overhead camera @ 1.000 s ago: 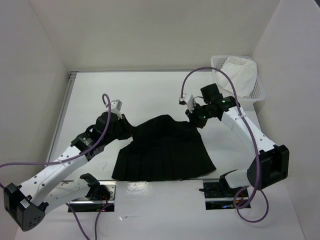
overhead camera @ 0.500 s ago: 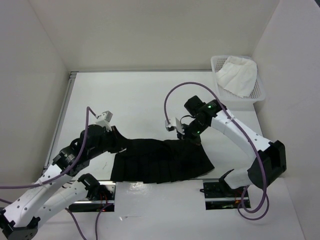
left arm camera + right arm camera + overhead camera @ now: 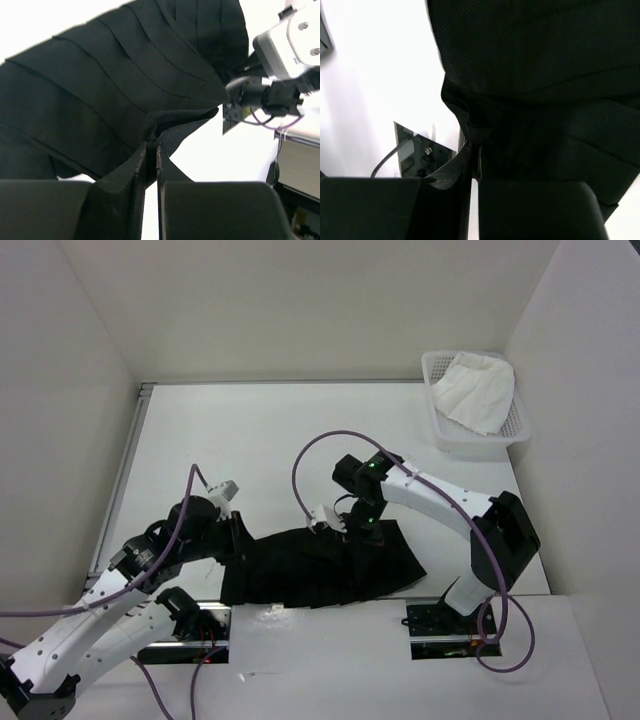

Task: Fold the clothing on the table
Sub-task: Fold the skirt

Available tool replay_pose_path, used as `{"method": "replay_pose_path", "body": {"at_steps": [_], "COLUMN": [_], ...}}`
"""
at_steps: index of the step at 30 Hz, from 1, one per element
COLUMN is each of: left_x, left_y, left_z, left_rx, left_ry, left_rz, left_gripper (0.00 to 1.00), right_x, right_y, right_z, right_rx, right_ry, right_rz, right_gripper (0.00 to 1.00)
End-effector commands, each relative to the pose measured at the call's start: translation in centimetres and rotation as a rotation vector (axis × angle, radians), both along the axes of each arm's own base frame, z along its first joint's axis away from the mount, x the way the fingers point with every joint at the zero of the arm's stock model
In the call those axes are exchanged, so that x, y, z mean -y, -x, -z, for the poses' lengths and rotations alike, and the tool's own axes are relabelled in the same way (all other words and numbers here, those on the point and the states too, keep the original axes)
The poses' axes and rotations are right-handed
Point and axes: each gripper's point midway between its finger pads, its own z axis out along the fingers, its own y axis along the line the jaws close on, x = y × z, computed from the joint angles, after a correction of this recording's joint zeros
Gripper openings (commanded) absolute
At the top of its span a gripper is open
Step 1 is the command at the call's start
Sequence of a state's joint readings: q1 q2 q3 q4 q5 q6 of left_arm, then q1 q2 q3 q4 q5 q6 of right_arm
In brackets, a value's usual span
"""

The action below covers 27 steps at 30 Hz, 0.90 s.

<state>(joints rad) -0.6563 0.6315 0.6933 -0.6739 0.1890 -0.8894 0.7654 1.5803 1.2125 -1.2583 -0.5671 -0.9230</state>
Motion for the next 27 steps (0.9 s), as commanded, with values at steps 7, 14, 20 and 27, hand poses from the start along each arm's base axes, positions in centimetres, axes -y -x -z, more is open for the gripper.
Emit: {"method": "replay_pose_path", "body": {"at_steps": [7,14,20,27], "left_x": [-1.3,-2.6,-3.2,-4.9], "left_y": [4.1,5.8,6.6,4.3], "left_z": [-0.2,-0.5,-1.2,-7.8], "left_rx": [-0.075,-0.125,-0.120,0.063], "left_ry": [0.022,-0.005,-0.010,0.017], "left_rz": [0.062,0.056,0.061,-0.079], "left_gripper": [0.14,0.57,0.75,0.81], "right_x": [0.9,1.6,2.1,4.9], "right_y": [0.6,0.4,-1.6,-10.3], "right_z": [0.2,-1.5,-3.4,-9.5], "right_rx": [0.036,0.107,0.167,0.350], "right_ry": [0.077,0.052,0.008,-0.185], "right_rz": [-0.064,-0.014,0.080,0.479], "right_gripper": [0.11,0.56,0.63,0.82]}}
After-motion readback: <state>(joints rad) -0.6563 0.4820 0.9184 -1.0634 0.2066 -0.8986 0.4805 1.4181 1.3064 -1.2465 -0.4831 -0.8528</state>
